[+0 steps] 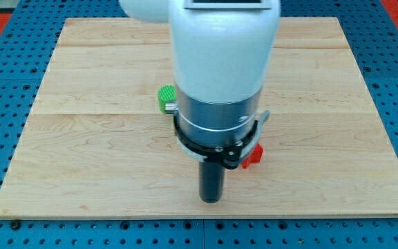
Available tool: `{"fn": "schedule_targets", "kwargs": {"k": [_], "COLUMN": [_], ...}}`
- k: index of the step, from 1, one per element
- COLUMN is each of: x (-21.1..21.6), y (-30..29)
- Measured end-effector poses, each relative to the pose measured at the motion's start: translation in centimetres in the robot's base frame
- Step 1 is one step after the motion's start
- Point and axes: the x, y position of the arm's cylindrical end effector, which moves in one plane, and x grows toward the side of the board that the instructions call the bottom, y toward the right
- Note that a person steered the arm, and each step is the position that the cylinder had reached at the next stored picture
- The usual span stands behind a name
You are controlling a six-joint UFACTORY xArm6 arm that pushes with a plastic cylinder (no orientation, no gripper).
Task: Push the green circle towards the bottom side of the yellow heart
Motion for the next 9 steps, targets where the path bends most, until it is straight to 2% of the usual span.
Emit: {"fn": "schedule_targets", "kwargs": {"k": [1, 2, 4, 5, 9], "x": [-1.7, -5.8, -6.9, -10.6, -15.2], "y": [-2.3, -4.2, -7.3, -7.8, -7.8]}}
